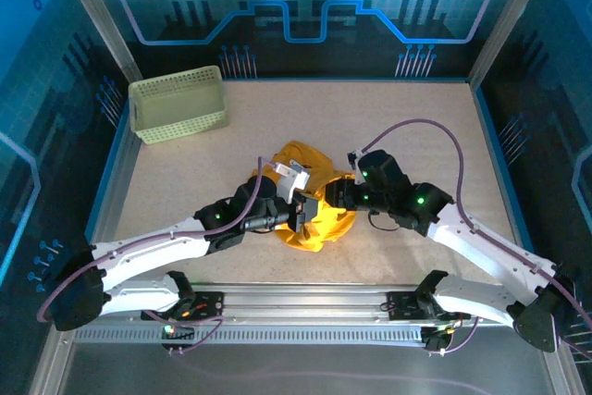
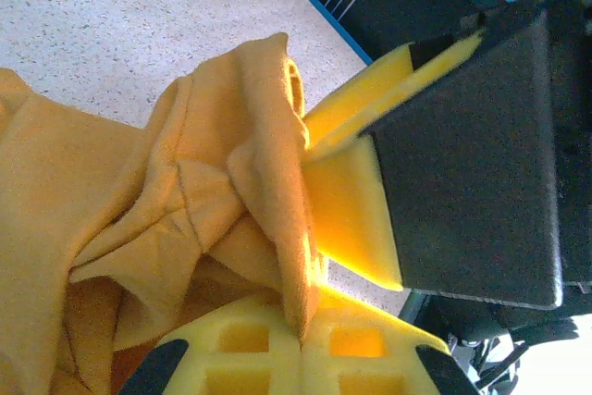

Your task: Fold the inside-out t-shirt

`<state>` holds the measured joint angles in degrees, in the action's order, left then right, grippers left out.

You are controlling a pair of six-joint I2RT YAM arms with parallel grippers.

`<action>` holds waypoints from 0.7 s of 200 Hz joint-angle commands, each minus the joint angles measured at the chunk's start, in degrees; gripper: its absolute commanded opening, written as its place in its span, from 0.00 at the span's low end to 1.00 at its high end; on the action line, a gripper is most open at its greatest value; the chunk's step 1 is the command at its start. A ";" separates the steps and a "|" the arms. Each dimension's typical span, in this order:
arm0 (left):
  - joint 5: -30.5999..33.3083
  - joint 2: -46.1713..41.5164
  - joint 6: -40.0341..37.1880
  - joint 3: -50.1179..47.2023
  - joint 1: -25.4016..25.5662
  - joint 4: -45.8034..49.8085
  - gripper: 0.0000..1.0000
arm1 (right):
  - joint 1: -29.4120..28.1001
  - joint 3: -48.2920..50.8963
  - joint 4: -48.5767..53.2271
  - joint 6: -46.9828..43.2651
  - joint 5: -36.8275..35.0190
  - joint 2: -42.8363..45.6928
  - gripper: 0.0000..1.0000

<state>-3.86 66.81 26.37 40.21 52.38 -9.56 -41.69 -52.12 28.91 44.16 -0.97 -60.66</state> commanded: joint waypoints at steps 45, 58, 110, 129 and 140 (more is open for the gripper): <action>-2.11 0.16 -1.49 -1.01 -0.39 -3.11 0.00 | 1.01 0.01 -1.58 1.89 1.32 -1.91 0.37; -1.66 0.10 -1.67 -1.02 -0.35 -2.94 0.00 | 0.68 -0.31 -1.45 1.42 1.41 -2.08 0.33; 1.52 0.39 -2.01 -1.09 -0.35 -1.34 0.08 | -0.21 -3.35 3.33 -1.18 -1.67 -1.12 0.00; 4.80 -0.29 -3.40 -0.59 -0.35 1.78 0.19 | -0.06 -5.82 6.28 -3.12 -3.32 0.80 0.00; 7.53 -1.51 -4.51 -0.46 -0.36 3.63 0.32 | -0.05 -7.19 8.15 -3.87 -4.79 2.07 0.00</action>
<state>-2.07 66.81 24.93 39.90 52.34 -9.56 -41.58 -54.96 32.16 43.11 -2.00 -62.04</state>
